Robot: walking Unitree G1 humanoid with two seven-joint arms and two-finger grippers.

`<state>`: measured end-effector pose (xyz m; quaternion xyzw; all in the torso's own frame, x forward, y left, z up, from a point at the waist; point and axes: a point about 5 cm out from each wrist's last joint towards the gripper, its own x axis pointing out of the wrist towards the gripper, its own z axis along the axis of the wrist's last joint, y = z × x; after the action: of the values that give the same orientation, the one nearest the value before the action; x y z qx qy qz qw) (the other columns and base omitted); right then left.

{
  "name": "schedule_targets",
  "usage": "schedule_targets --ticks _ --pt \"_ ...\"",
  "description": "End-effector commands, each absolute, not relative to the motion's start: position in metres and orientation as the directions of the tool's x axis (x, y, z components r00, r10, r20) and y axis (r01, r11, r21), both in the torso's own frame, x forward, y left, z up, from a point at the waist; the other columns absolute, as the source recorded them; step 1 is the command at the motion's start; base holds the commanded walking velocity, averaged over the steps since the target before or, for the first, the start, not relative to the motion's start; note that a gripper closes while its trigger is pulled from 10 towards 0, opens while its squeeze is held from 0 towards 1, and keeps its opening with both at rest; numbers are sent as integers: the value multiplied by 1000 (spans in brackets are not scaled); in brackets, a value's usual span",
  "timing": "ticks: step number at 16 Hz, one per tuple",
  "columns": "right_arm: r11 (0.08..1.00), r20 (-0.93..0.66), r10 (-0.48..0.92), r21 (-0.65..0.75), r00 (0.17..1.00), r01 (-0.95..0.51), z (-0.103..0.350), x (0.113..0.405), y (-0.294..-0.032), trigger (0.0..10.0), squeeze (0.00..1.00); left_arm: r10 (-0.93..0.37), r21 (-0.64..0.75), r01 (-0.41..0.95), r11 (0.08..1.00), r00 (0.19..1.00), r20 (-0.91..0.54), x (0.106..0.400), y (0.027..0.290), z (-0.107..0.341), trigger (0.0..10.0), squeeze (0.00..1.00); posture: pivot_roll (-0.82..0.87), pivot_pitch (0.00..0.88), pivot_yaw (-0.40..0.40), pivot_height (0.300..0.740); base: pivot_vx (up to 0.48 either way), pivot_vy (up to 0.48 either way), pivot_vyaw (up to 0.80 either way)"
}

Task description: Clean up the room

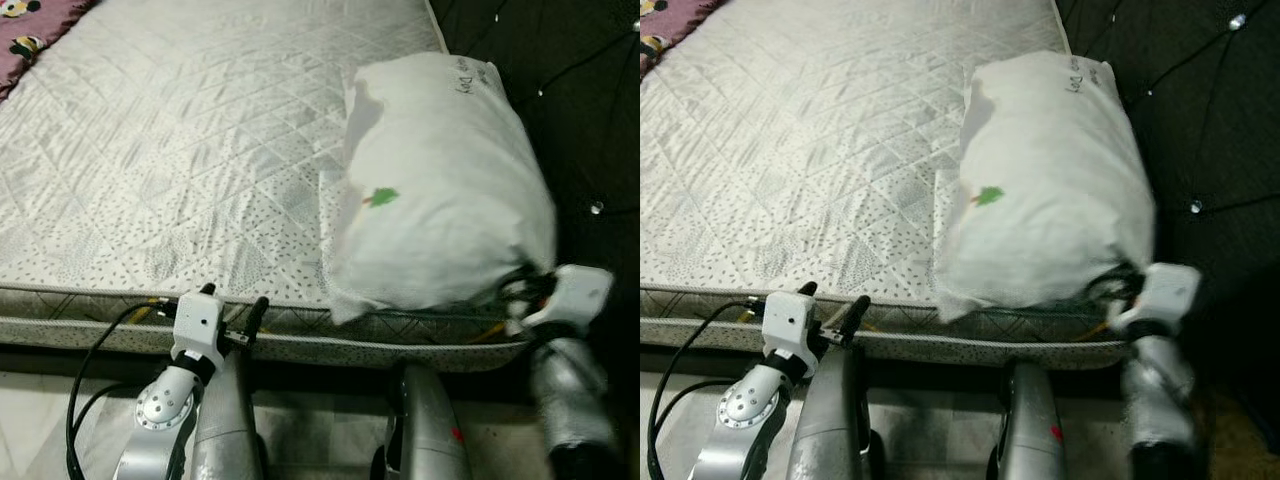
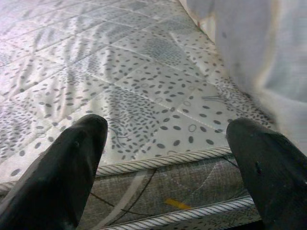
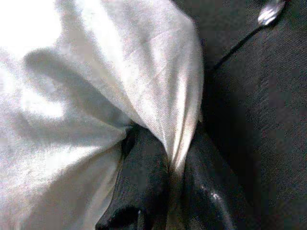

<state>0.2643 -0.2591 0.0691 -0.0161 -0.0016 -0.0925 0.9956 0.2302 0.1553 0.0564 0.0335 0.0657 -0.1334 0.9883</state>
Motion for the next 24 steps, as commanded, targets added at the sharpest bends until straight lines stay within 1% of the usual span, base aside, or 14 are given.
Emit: schedule_targets --ticks 1,3,4,6,8,9,11,13,15,18,19,20,21,24 --pt "991 -13 -127 -47 992 126 65 263 -245 0 0 -256 52 267 962 954 -156 227 155 52 10000 0 27 69 -3 539 0 0 0" --pt "994 -1 -104 -41 995 104 72 272 -240 0 0 -252 55 263 963 955 -156 228 157 52 10000 0 26 68 -5 539 0 0 0" --pt "994 1 -97 -47 995 97 76 277 -241 0 0 -250 56 261 964 956 -155 229 158 52 10000 0 25 68 -7 539 0 0 0" --pt "993 17 -78 -85 997 79 93 298 -249 0 0 -249 56 260 964 957 -152 230 156 53 10000 0 24 70 -8 539 0 0 0" --pt "988 40 -83 -126 996 88 117 321 -265 0 0 -246 54 256 965 958 -149 230 155 52 10000 0 30 68 -16 539 0 0 0" --pt "979 63 -139 -141 988 146 136 333 -282 0 0 -240 54 250 967 959 -151 229 156 51 10000 0 34 67 -21 539 0 0 0" --pt "965 92 -212 -140 973 224 154 340 -301 0 0 -229 55 240 969 962 -151 228 157 51 10000 0 43 67 -27 539 0 0 0" --pt "937 115 -303 -144 946 318 170 340 -322 0 0 -222 56 233 971 963 -152 227 157 50 10000 0 47 69 -29 539 0 0 0" --pt "940 98 -302 -139 948 313 165 340 -324 0 0 -222 59 233 971 963 -155 226 158 50 10000 0 44 70 -26 539 0 0 0" --pt "947 56 -284 -140 957 289 150 338 -318 0 0 -226 65 238 969 961 -157 228 158 50 10000 0 41 75 -16 539 0 0 0" --pt "956 26 -258 -139 966 259 143 339 -313 7412 0 -227 67 240 968 961 -157 228 158 51 10000 0 41 76 -15 539 0 0 0" --pt "962 -5 -239 -134 971 237 136 338 -309 10000 0 -227 67 240 969 961 -157 229 158 51 10000 0 41 76 -15 539 0 0 0" --pt "968 -64 -219 -139 974 208 119 334 -301 10000 1000 -226 67 239 969 961 -157 229 159 51 10000 0 43 75 -17 539 0 0 0" --pt "977 -108 -174 -146 979 157 99 326 -289 10000 1000 -225 65 237 969 962 -155 228 158 51 10000 0 46 79 -14 539 0 0 0"
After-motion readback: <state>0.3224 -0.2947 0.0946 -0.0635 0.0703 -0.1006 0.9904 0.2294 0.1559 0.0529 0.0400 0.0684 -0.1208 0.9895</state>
